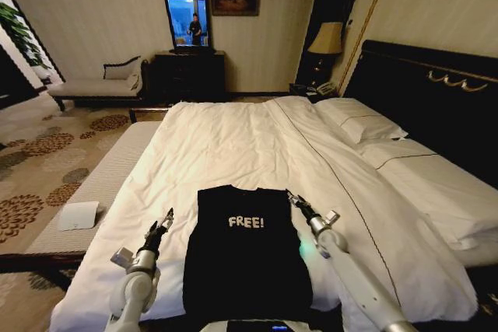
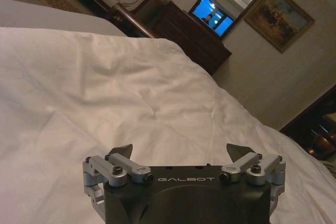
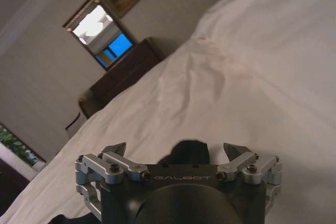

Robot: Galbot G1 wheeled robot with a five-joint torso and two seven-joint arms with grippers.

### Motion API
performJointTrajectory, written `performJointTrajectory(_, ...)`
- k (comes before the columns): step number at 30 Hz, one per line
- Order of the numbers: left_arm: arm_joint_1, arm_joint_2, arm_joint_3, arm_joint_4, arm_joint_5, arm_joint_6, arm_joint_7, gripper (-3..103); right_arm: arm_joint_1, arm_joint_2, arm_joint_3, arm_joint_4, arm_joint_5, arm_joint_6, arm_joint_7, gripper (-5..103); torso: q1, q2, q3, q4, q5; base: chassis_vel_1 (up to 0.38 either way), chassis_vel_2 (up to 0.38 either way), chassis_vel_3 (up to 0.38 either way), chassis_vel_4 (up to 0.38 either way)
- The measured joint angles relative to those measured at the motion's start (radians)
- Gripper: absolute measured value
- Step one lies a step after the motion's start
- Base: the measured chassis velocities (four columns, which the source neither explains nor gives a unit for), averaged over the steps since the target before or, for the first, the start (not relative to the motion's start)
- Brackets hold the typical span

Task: Fold the clothes on the bed.

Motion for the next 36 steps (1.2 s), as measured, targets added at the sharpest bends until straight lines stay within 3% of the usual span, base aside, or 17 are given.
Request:
performJointTrajectory(7,-0.013,0.018,-0.003,0.009,-0.018,0.004,0.002,100,0.037,0.039,-0.008,-0.073,0.017,-0.022,-0.01,101,0.0,0.0,0.0,0.0,-0.0002,0.0,0.0,0.0,0.0)
performJointTrajectory(10,-0.031,0.069,0.0,0.034,-0.019,0.008,0.0,100,0.045,0.054,-0.007,-0.114,-0.006,-0.016,-0.029,87,0.0,0.0,0.0,-0.0003,-0.0002,0.0,0.0,0.0,0.0)
performJointTrajectory(14,-0.033,0.091,0.001,0.034,-0.018,0.009,0.0,100,0.051,0.061,0.002,-0.131,-0.013,0.005,-0.044,76,0.0,0.0,0.0,0.0,0.0,0.0,0.0,0.0,0.0)
performJointTrajectory(18,-0.032,0.085,0.008,0.032,-0.017,0.011,-0.003,100,0.059,0.068,0.005,-0.15,-0.024,0.028,-0.048,65,0.0,0.0,0.0,-0.0002,0.0001,0.0,0.0,0.0,0.0)
performJointTrajectory(21,-0.036,0.075,0.019,0.041,-0.011,0.011,-0.004,100,0.078,0.078,0.007,-0.174,-0.032,0.042,-0.048,48,0.0,0.0,0.0,0.0,0.0001,0.0,0.0,0.0,0.0)
performJointTrajectory(24,-0.039,0.07,0.022,0.046,-0.01,0.011,-0.004,100,0.086,0.081,0.007,-0.184,-0.041,0.045,-0.047,42,0.0,0.0,0.0,0.0,0.0001,0.0,0.0,0.0,0.0)
performJointTrajectory(27,-0.045,0.065,0.026,0.061,-0.009,0.01,-0.004,100,0.102,0.087,0.003,-0.208,-0.063,0.06,-0.048,25,0.0,0.0,0.0,-0.0001,0.0001,0.0,0.0,0.0,0.0)
performJointTrajectory(36,-0.056,0.072,0.023,0.093,-0.025,0.007,0.0,100,0.121,0.096,0.0,-0.221,-0.07,0.079,-0.05,2,0.0,0.0,0.0,0.0001,0.0001,0.0,0.0,0.0,0.0)
